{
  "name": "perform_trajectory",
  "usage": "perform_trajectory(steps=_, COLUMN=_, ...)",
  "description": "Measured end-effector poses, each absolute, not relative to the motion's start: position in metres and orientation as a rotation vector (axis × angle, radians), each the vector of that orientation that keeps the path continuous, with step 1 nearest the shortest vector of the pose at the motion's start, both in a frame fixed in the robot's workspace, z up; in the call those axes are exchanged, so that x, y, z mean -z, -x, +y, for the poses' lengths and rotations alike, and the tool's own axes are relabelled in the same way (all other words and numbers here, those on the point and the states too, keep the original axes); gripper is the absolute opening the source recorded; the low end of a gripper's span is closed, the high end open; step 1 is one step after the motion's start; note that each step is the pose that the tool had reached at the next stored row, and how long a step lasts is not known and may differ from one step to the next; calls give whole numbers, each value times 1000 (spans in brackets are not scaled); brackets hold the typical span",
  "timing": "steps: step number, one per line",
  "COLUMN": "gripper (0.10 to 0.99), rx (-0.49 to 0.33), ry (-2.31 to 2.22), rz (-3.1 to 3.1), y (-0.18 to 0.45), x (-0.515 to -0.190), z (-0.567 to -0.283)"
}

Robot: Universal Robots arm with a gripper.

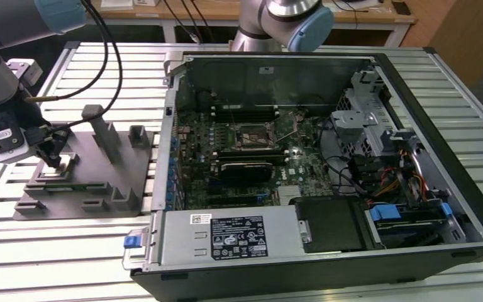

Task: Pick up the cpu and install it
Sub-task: 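Pick up the cpu and move it towards the insertion slot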

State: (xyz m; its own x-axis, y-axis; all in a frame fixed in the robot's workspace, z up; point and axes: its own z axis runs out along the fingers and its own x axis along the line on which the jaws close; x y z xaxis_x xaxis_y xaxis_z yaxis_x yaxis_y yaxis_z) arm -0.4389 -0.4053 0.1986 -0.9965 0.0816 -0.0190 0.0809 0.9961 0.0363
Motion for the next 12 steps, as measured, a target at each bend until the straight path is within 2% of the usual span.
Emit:
perform_trajectory(steps=1, gripper=114, rx=-56, ry=-127, rz=3118, y=439, x=-199, z=-405)
perform_trajectory(steps=3, gripper=231, rx=-56, ry=-127, rz=3118, y=439, x=-199, z=-405)
perform_trajectory(steps=4, gripper=231, rx=-55, ry=-127, rz=3118, y=439, x=-199, z=-405)
perform_trajectory(steps=7, gripper=412, rx=-56, ry=-127, rz=3118, y=439, x=-198, z=-405)
perform_trajectory(steps=8, gripper=412, rx=-56, ry=-127, rz=3118, y=439, x=-198, z=-405)
perform_trajectory(steps=9, gripper=467, rx=-56, ry=-127, rz=3118, y=439, x=-198, z=-405)
perform_trajectory(steps=10, gripper=467, rx=-55, ry=-127, rz=3118, y=439, x=-198, z=-405)
perform_trajectory(steps=12, gripper=584, rx=-56, ry=-127, rz=3118, y=439, x=-198, z=-405)
